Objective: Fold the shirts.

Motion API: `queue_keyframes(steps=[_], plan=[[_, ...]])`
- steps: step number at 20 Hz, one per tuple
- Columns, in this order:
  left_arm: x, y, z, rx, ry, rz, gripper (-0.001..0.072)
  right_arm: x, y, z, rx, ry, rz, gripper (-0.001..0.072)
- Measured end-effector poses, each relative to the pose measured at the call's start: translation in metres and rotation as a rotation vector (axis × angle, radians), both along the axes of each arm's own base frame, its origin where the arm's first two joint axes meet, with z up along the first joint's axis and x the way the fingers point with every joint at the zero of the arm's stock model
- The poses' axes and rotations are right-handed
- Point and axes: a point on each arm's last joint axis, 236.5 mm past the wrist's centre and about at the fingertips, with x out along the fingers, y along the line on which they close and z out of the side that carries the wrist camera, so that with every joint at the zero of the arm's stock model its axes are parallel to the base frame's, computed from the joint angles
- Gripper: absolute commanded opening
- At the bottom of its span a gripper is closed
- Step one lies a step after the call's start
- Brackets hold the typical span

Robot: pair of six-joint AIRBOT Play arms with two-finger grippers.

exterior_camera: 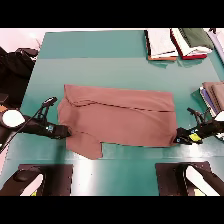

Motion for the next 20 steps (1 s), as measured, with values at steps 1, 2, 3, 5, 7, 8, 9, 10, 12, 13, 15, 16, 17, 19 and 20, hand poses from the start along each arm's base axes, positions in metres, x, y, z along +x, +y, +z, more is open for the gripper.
queue_keyframes(steps=[1,2,3,5,7,8,9,10,12,13,15,16,17,19,20], plan=[[-0.008,0.006,0.004,0.024,-0.002,-0.007,0.0024,0.0,0.0,0.009,-0.012,-0.024,0.022,0.002],[-0.016,0.01,0.009,0.041,-0.002,-0.011,0.0024,-0.001,-0.001,0.017,-0.03,-0.043,0.041,0.002],[-0.026,0.014,0.013,0.057,0.002,-0.018,0.0024,-0.004,-0.004,0.025,-0.053,-0.06,0.058,0.0019],[-0.045,0.021,0.019,0.08,0.021,-0.029,0.0024,-0.009,-0.011,0.038,-0.112,-0.092,0.083,0.0019],[-0.055,0.024,0.021,0.093,0.032,-0.029,0.0024,-0.009,-0.017,0.048,-0.158,-0.129,0.097,0.0019],[-0.054,0.025,0.022,0.097,0.028,-0.025,0.0024,-0.006,-0.019,0.052,-0.172,-0.144,0.104,0.0019],[-0.051,0.026,0.021,0.099,0.019,-0.021,0.0024,-0.001,-0.02,0.056,-0.186,-0.159,0.115,0.0019],[-0.044,0.027,0.021,0.104,0.0,-0.012,0.0024,0.007,-0.021,0.059,-0.198,-0.175,0.125,0.0019],[-0.022,0.031,0.019,0.128,-0.039,0.004,0.0025,0.027,-0.022,0.063,-0.211,-0.198,0.143,0.0018],[-0.008,0.034,0.019,0.147,-0.063,0.012,0.0025,0.04,-0.022,0.065,-0.216,-0.207,0.153,0.0019],[0.025,0.043,0.021,0.194,-0.118,0.034,0.0026,0.068,-0.02,0.067,-0.221,-0.222,0.176,0.0019],[0.042,0.047,0.023,0.213,-0.146,0.042,0.0026,0.083,-0.019,0.067,-0.221,-0.225,0.191,0.0019],[0.061,0.049,0.025,0.228,-0.171,0.051,0.0026,0.097,-0.017,0.067,-0.22,-0.226,0.204,0.0019],[0.096,0.052,0.029,0.249,-0.213,0.064,0.0026,0.123,-0.013,0.065,-0.219,-0.223,0.225,0.0019],[0.112,0.052,0.029,0.257,-0.229,0.07,0.0026,0.136,-0.011,0.063,-0.218,-0.223,0.233,0.0019]])
